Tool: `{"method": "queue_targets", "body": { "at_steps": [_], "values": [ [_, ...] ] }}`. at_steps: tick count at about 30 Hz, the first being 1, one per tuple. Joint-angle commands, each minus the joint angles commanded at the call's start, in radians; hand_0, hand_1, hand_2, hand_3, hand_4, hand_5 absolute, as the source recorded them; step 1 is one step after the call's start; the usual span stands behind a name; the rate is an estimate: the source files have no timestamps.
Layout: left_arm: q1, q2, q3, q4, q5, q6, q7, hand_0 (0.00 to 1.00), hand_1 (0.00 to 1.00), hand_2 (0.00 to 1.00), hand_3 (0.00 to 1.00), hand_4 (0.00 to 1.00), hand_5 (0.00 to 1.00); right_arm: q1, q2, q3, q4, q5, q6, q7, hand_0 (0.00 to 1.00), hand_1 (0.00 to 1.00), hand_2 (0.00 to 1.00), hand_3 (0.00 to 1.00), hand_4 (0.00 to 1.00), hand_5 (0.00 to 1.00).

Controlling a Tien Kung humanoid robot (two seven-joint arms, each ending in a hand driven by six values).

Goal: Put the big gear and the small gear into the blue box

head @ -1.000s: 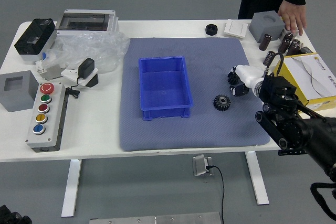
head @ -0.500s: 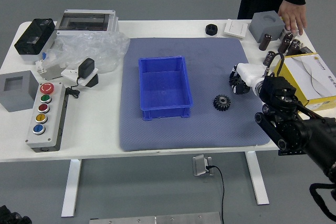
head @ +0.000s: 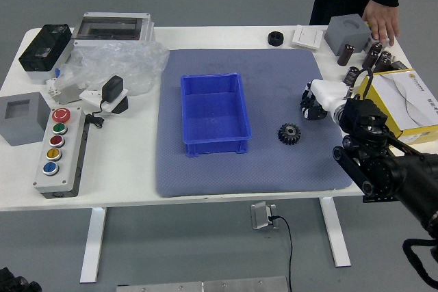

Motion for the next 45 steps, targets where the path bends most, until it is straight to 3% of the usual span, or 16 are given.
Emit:
{"method": "queue_targets", "body": {
  "at_steps": [8, 19, 28, 34, 43, 44, 45],
  "values": [
    [-0.001, 0.001, 0.005, 0.001, -0.009, 0.002, 0.000, 0.837, 0.825, 0.827, 0.842, 0.699, 0.598, -0.011, -0.015, 0.046, 0.055, -0.002, -0.002, -0.005, 0.528, 0.420, 0.460, 0.560, 0.470, 0.085],
    [-0.002, 0.003, 0.007, 0.001, -0.014, 0.004, 0.000, 0.837, 0.826, 0.826, 0.843, 0.699, 0.600, -0.031, -0.033, 0.078, 0.261, -0.002, 0.003, -0.016, 0.536, 0.418, 0.457, 0.560, 0.470, 0.079],
    [-0.003, 0.005, 0.008, 0.001, -0.017, 0.003, 0.001, 0.837, 0.826, 0.828, 0.844, 0.698, 0.600, -0.022, -0.009, 0.023, 0.432, 0.013, 0.018, -0.025, 0.533, 0.415, 0.453, 0.556, 0.471, 0.069],
    [-0.001, 0.006, 0.006, 0.000, -0.012, 0.001, 0.001, 0.837, 0.826, 0.828, 0.844, 0.698, 0.603, -0.009, 0.022, -0.030, 0.483, 0.027, 0.025, -0.026, 0.532, 0.415, 0.453, 0.555, 0.473, 0.069],
    [-0.001, 0.006, 0.002, -0.001, -0.004, -0.003, 0.003, 0.836, 0.826, 0.828, 0.844, 0.698, 0.605, -0.011, 0.065, -0.108, 0.499, 0.058, 0.032, -0.024, 0.533, 0.415, 0.452, 0.557, 0.478, 0.068],
    [-0.001, 0.006, 0.002, -0.001, -0.003, -0.003, 0.003, 0.836, 0.827, 0.828, 0.845, 0.698, 0.607, -0.012, 0.070, -0.114, 0.499, 0.065, 0.036, -0.023, 0.531, 0.462, 0.515, 0.641, 0.523, 0.098],
    [-0.001, 0.006, 0.002, -0.001, -0.003, -0.003, 0.003, 0.836, 0.827, 0.828, 0.845, 0.698, 0.607, -0.012, 0.073, -0.118, 0.498, 0.072, 0.041, -0.022, 0.531, 0.462, 0.515, 0.641, 0.523, 0.098]
  ]
}}
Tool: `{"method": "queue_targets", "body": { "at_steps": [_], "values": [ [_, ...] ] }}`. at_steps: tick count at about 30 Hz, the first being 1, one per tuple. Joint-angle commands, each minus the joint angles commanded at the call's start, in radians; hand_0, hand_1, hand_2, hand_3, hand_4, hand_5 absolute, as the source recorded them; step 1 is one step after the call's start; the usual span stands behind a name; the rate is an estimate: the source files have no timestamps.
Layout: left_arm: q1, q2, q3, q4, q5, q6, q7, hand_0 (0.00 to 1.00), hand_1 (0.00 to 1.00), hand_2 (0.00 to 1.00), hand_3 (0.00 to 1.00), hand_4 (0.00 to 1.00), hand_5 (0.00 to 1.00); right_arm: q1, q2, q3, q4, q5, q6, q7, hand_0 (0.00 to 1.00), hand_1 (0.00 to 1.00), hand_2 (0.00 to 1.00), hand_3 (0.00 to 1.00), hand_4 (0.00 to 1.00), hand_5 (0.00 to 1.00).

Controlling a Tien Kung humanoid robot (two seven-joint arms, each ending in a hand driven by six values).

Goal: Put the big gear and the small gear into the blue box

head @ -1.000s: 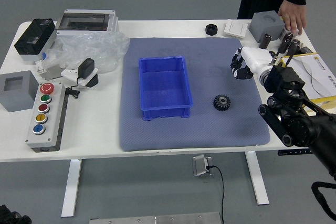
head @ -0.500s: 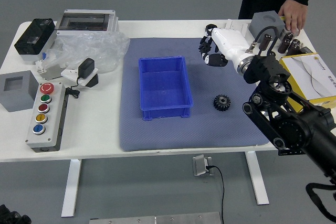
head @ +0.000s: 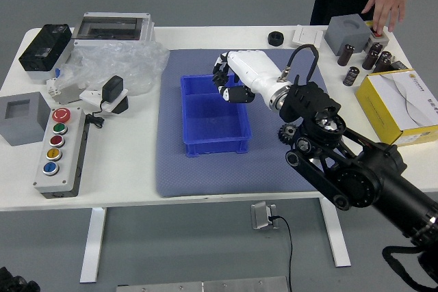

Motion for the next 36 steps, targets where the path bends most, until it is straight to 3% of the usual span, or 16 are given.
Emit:
{"method": "queue_targets", "body": {
  "at_steps": [4, 5, 10, 11, 22, 28, 29, 36],
  "values": [
    [0.000, 0.000, 0.000, 0.000, 0.001, -0.001, 0.000, 0.836, 0.827, 0.828, 0.845, 0.698, 0.607, -0.004, 0.010, -0.017, -0.008, 0.044, 0.051, 0.006, 0.531, 0.462, 0.515, 0.641, 0.523, 0.098],
    [0.000, 0.000, 0.000, 0.000, 0.001, -0.001, 0.000, 0.837, 0.826, 0.828, 0.845, 0.698, 0.608, -0.004, 0.011, -0.019, -0.010, 0.051, 0.063, 0.007, 0.757, 0.697, 0.837, 0.998, 0.768, 0.336],
    [0.001, 0.000, -0.002, 0.000, 0.003, -0.001, 0.000, 0.837, 0.826, 0.828, 0.845, 0.698, 0.608, -0.003, 0.012, -0.014, -0.018, 0.075, 0.109, 0.010, 0.757, 0.697, 0.837, 0.998, 0.768, 0.336],
    [0.001, 0.000, -0.002, 0.000, 0.003, -0.001, 0.000, 0.836, 0.826, 0.827, 0.846, 0.699, 0.617, -0.003, 0.012, -0.012, -0.018, 0.078, 0.113, 0.011, 0.829, 0.772, 0.927, 0.998, 0.832, 0.388],
    [0.000, -0.001, 0.001, 0.000, -0.005, 0.001, 0.001, 0.835, 0.826, 0.828, 0.846, 0.700, 0.623, -0.004, -0.013, 0.036, 0.005, 0.075, 0.134, 0.007, 0.842, 0.791, 0.936, 0.998, 0.858, 0.423],
    [-0.002, 0.002, 0.002, 0.001, -0.010, 0.004, 0.000, 0.835, 0.825, 0.828, 0.846, 0.701, 0.625, -0.040, -0.084, 0.102, 0.050, 0.070, 0.142, 0.004, 0.839, 0.782, 0.915, 0.998, 0.863, 0.425],
    [-0.002, 0.002, 0.002, 0.001, -0.010, 0.004, 0.000, 0.835, 0.824, 0.828, 0.846, 0.701, 0.625, -0.050, -0.095, 0.112, 0.056, 0.071, 0.144, 0.004, 0.822, 0.770, 0.858, 0.949, 0.859, 0.420],
    [-0.004, 0.005, 0.003, 0.002, -0.016, 0.007, 0.000, 0.836, 0.824, 0.827, 0.846, 0.702, 0.625, -0.151, -0.189, 0.191, 0.097, 0.098, 0.164, 0.001, 0.820, 0.767, 0.842, 0.920, 0.854, 0.414]
  ]
}}
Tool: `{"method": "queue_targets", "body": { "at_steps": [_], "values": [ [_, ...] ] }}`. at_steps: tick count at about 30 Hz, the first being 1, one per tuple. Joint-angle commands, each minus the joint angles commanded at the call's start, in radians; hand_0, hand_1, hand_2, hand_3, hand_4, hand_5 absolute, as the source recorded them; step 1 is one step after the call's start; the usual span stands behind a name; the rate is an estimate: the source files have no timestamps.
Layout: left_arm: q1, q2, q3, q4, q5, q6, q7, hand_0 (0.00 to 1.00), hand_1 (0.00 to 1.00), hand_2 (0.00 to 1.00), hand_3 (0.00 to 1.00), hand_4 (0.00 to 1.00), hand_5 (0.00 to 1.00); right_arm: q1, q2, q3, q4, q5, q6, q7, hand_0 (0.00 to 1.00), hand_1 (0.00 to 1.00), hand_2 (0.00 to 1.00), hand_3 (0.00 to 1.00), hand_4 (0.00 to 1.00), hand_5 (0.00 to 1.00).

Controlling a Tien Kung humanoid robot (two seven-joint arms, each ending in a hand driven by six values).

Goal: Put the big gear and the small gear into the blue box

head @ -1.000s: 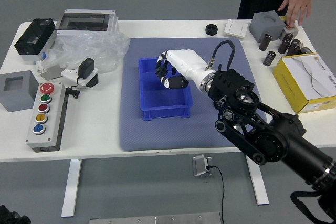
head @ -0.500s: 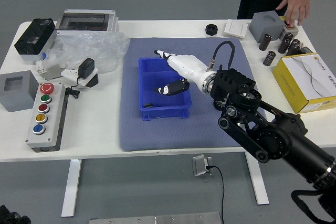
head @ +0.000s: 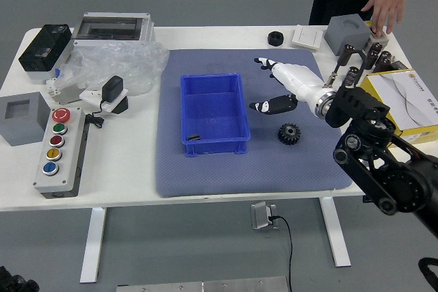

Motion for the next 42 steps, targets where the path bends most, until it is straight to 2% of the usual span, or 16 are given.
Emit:
{"method": "queue_targets", "body": {
  "at_steps": [8, 16, 23, 32, 40, 41, 42],
  "values": [
    [-0.002, 0.000, -0.002, 0.000, 0.000, 0.002, 0.000, 0.835, 0.824, 0.828, 0.847, 0.703, 0.624, -0.072, -0.037, 0.030, 0.011, 0.003, 0.014, 0.000, 0.815, 0.763, 0.827, 0.885, 0.848, 0.414],
    [-0.002, 0.000, -0.005, 0.001, 0.004, 0.003, 0.000, 0.835, 0.825, 0.827, 0.846, 0.703, 0.626, -0.112, -0.026, 0.017, -0.013, -0.022, 0.024, -0.006, 0.814, 0.763, 0.826, 0.865, 0.845, 0.410],
    [-0.001, 0.000, -0.010, 0.000, 0.013, 0.001, 0.000, 0.836, 0.825, 0.827, 0.846, 0.705, 0.620, -0.111, -0.023, -0.009, -0.038, -0.068, 0.044, -0.019, 0.813, 0.760, 0.827, 0.821, 0.840, 0.415],
    [-0.001, 0.001, -0.013, 0.000, 0.019, 0.000, 0.000, 0.836, 0.825, 0.827, 0.846, 0.704, 0.619, -0.097, -0.025, -0.041, -0.040, -0.151, 0.083, -0.038, 0.805, 0.759, 0.827, 0.818, 0.836, 0.418],
    [0.000, 0.001, -0.015, 0.000, 0.024, 0.000, 0.000, 0.836, 0.825, 0.827, 0.846, 0.703, 0.613, -0.091, -0.018, -0.051, -0.047, -0.177, 0.083, -0.047, 0.794, 0.750, 0.809, 0.806, 0.819, 0.421],
    [0.000, 0.001, -0.015, 0.000, 0.024, 0.000, 0.000, 0.836, 0.825, 0.826, 0.846, 0.702, 0.611, -0.090, -0.016, -0.051, -0.048, -0.179, 0.081, -0.048, 0.762, 0.716, 0.765, 0.768, 0.776, 0.418],
    [0.000, 0.000, -0.015, 0.000, 0.024, 0.000, 0.000, 0.836, 0.825, 0.826, 0.846, 0.702, 0.611, -0.089, -0.015, -0.052, -0.049, -0.182, 0.080, -0.050, 0.762, 0.716, 0.765, 0.768, 0.776, 0.418]
  ]
}}
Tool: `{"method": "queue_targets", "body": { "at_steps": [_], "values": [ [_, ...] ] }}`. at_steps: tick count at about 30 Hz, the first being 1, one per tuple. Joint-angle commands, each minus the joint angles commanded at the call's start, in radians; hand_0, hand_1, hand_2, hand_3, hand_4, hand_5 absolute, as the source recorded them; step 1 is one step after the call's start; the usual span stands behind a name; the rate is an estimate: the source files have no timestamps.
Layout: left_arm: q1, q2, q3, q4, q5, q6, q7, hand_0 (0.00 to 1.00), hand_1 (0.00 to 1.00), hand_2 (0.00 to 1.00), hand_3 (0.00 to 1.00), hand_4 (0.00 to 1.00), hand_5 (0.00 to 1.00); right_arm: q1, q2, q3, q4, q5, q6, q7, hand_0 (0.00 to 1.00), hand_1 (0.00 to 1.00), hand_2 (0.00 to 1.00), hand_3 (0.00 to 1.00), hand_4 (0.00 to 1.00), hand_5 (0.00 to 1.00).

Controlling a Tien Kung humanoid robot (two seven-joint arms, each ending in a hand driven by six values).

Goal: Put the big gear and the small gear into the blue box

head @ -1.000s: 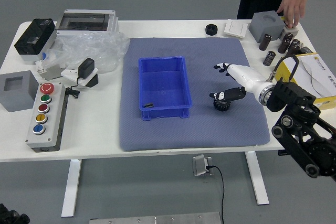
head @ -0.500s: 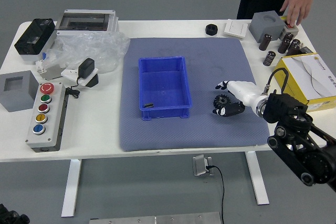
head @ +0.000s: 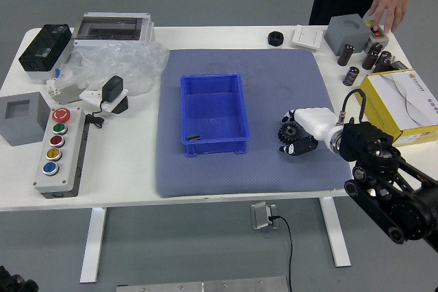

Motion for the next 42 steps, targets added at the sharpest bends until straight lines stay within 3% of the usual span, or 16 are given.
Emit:
{"method": "queue_targets", "body": {
  "at_steps": [11, 27, 34, 35, 40, 41, 42],
  "values": [
    [-0.002, -0.001, 0.003, 0.000, -0.005, 0.000, 0.000, 0.836, 0.825, 0.826, 0.844, 0.701, 0.607, 0.015, 0.014, -0.005, -0.018, -0.047, -0.002, -0.011, 0.697, 0.652, 0.722, 0.720, 0.723, 0.415],
    [-0.003, -0.002, 0.006, 0.001, -0.008, 0.001, -0.001, 0.836, 0.825, 0.826, 0.844, 0.699, 0.600, 0.024, 0.034, -0.020, -0.041, -0.056, 0.015, -0.020, 0.701, 0.658, 0.732, 0.730, 0.732, 0.429],
    [-0.004, -0.003, 0.008, 0.001, -0.012, 0.001, 0.000, 0.836, 0.824, 0.826, 0.842, 0.698, 0.596, 0.025, 0.038, -0.021, -0.044, -0.059, -0.005, -0.030, 0.694, 0.649, 0.732, 0.724, 0.702, 0.416],
    [-0.004, -0.003, 0.008, 0.001, -0.012, 0.001, 0.000, 0.836, 0.824, 0.825, 0.842, 0.696, 0.590, 0.025, 0.039, -0.021, -0.045, -0.059, -0.012, -0.030, 0.622, 0.563, 0.664, 0.667, 0.663, 0.401],
    [-0.004, -0.003, 0.009, 0.001, -0.014, 0.002, 0.000, 0.836, 0.824, 0.825, 0.842, 0.696, 0.590, 0.024, 0.041, -0.023, -0.049, -0.059, -0.040, -0.030, 0.622, 0.563, 0.664, 0.667, 0.663, 0.401],
    [-0.004, -0.003, 0.009, 0.001, -0.014, 0.002, 0.000, 0.835, 0.823, 0.825, 0.842, 0.695, 0.586, 0.024, 0.041, -0.024, -0.050, -0.059, -0.044, -0.030, 0.589, 0.521, 0.591, 0.631, 0.563, 0.323],
    [-0.005, -0.003, 0.009, 0.001, -0.015, 0.002, 0.000, 0.835, 0.823, 0.825, 0.842, 0.695, 0.586, 0.024, 0.041, -0.024, -0.050, -0.059, -0.048, -0.030, 0.589, 0.521, 0.591, 0.631, 0.563, 0.323]
  ]
}}
